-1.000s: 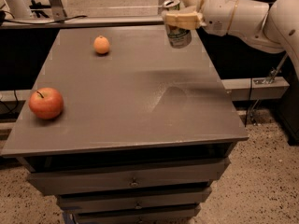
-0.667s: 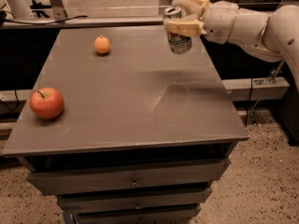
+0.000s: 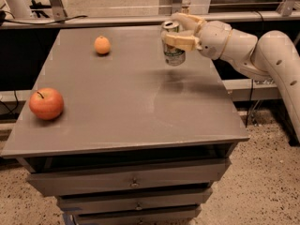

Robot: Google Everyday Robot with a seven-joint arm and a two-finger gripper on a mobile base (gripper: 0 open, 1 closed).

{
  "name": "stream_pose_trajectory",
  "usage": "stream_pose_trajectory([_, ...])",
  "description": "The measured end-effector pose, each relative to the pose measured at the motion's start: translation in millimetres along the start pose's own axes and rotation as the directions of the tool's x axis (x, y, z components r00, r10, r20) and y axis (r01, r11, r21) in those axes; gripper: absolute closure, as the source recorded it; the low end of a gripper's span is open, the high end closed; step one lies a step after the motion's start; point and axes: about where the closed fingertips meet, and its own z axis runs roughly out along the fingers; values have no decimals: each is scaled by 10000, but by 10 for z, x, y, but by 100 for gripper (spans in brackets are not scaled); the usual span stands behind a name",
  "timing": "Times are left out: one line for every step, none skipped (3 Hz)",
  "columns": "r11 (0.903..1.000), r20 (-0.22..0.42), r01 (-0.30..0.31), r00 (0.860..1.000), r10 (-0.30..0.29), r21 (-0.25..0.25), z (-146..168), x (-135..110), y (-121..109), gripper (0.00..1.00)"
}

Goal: Place 7up can upright

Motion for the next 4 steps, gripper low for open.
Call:
stream_pose_trajectory([9997, 164, -211, 9996, 210, 80, -38, 168, 17, 100])
stream_pose_trajectory([9990, 265, -395, 9989, 389, 223, -108, 319, 13, 100])
stream_pose_trajectory([9969, 249, -629, 9978, 618, 463, -176, 435, -5, 85])
stream_pose_trajectory([9942, 253, -800, 9966, 783, 712, -242, 509, -18, 61])
